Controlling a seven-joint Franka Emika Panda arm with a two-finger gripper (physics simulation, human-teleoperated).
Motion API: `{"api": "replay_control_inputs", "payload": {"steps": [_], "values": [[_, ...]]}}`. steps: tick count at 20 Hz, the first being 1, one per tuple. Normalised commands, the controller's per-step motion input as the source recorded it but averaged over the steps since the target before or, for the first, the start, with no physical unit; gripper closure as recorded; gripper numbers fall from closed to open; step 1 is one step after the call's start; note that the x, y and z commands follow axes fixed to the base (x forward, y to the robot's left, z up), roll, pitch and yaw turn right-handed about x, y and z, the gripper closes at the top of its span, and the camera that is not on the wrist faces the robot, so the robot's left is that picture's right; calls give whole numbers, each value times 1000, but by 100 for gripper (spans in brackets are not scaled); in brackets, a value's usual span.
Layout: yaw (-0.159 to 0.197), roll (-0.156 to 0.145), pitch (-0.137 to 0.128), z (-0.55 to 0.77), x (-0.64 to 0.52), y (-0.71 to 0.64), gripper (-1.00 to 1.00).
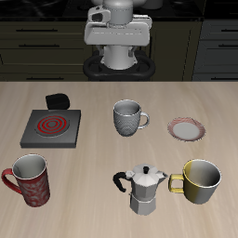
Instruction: Place the red mug on the plate
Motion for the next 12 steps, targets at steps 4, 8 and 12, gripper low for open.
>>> {"api": "replay_control_inputs", "payload": {"steps": [4,8,12], "values": [[-30,49,8,130,266,-192,-100],[-7,45,59,116,451,-309,-100],[9,76,50,149,427,-324,-100]]}}
